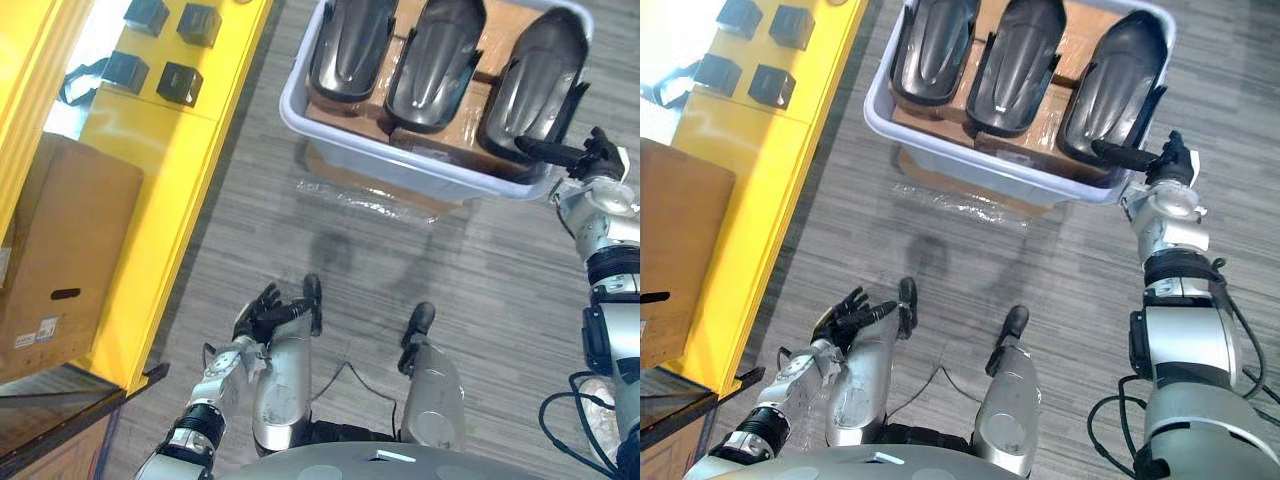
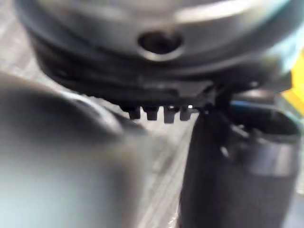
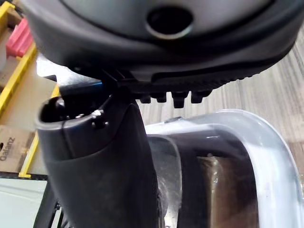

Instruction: Walk over and take three plastic housings, then place them on the shelf

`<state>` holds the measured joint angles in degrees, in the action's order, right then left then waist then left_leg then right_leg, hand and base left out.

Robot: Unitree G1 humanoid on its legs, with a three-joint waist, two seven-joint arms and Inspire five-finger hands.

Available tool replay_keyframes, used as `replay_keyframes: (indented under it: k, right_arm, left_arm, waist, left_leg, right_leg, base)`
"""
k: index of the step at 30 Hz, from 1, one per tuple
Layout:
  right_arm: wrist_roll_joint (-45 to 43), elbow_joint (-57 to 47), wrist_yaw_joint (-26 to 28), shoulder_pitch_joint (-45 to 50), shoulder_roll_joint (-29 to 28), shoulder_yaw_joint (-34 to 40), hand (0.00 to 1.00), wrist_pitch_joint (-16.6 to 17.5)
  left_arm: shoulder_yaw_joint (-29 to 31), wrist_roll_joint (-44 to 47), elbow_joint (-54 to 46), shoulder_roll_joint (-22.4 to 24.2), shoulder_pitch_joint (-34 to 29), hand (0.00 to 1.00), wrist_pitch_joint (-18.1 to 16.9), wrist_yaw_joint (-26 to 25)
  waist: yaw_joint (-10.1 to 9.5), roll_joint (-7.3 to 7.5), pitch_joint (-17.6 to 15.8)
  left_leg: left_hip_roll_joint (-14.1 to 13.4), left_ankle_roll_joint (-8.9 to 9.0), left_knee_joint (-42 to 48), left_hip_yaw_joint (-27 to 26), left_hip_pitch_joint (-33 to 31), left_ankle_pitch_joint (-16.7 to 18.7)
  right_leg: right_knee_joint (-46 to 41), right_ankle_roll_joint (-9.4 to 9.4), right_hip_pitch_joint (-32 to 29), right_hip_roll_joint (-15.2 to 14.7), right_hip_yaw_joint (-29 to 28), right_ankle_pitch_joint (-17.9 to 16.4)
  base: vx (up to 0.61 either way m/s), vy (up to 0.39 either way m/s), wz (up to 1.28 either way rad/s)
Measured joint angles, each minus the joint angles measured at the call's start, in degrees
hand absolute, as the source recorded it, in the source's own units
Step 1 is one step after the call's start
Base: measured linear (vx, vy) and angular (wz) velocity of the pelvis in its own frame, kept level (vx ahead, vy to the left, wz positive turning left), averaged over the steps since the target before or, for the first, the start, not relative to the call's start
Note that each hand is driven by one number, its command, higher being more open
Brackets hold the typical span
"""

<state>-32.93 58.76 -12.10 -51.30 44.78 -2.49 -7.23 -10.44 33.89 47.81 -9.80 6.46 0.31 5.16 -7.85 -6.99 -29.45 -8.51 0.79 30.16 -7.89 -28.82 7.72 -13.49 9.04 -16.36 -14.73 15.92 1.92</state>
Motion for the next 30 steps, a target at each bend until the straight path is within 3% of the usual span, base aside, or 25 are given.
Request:
replay_keyframes:
  k: [10, 11, 15, 18, 30]
  right_arm:
    - [0.0, 4.1, -0.1, -3.8, 2.8, -1.7, 1.0, -2.6]
    - [0.0, 4.1, -0.2, -4.1, 3.0, -1.8, 0.0, -2.6]
    - [0.4, 4.0, -0.5, -5.0, 3.4, -2.8, 0.0, -3.0]
    - [1.0, 4.1, -1.2, -5.3, 6.5, -3.0, 0.0, -5.0]
    - [3.4, 5.7, -0.9, -4.4, 8.8, -3.7, 0.0, -5.2]
  left_arm:
    - [-0.6, 3.6, 0.2, 0.5, 0.0, 1.0, -0.5, 1.2]
    - [-0.6, 4.2, 0.3, 1.0, 0.1, 1.0, -0.6, 1.3]
    - [-1.2, 4.2, 0.4, 1.3, 0.2, 1.0, -1.5, 1.4]
    - [-1.1, 4.6, 0.6, 1.6, 0.3, 1.0, -1.6, 2.0]
    - [-1.1, 4.6, 1.9, 1.9, 0.3, 1.0, -2.7, 3.6]
  waist:
    - [-1.32, -1.46, -0.4]
    - [-1.42, -1.78, -0.4]
    - [-1.49, -2.73, -0.4]
    - [-1.76, -2.76, -0.4]
    - [-1.31, -3.07, -0.2]
  left_leg:
    - [0.0, 0.04, 1.7, 0.7, -2.7, -0.1]
    - [0.0, 0.0, 1.6, 0.8, -3.2, -0.4]
    - [1.0, -0.03, 1.5, 1.6, -4.5, -1.2]
    - [1.3, 0.03, 1.5, 1.8, -4.9, -1.4]
    - [1.8, 0.96, 0.5, 3.3, -4.6, -2.5]
  right_leg:
    - [-4.9, -0.28, -3.8, -0.4, -0.3, -1.8]
    - [-6.0, -0.29, -4.7, -0.8, -0.3, -2.3]
    - [-9.9, -0.36, -7.3, -2.3, 0.0, -4.2]
    - [-11.5, -0.43, -8.1, -2.8, 0.1, -5.0]
    - [-14.6, -1.41, -8.7, -3.2, 1.5, -7.7]
  base:
    - [-0.04, -0.002, 0.02]
    - [-0.03, -0.022, 0.14]
    - [-0.02, -0.022, 0.15]
    - [-0.01, -0.034, 0.08]
    - [0.02, -0.042, 0.06]
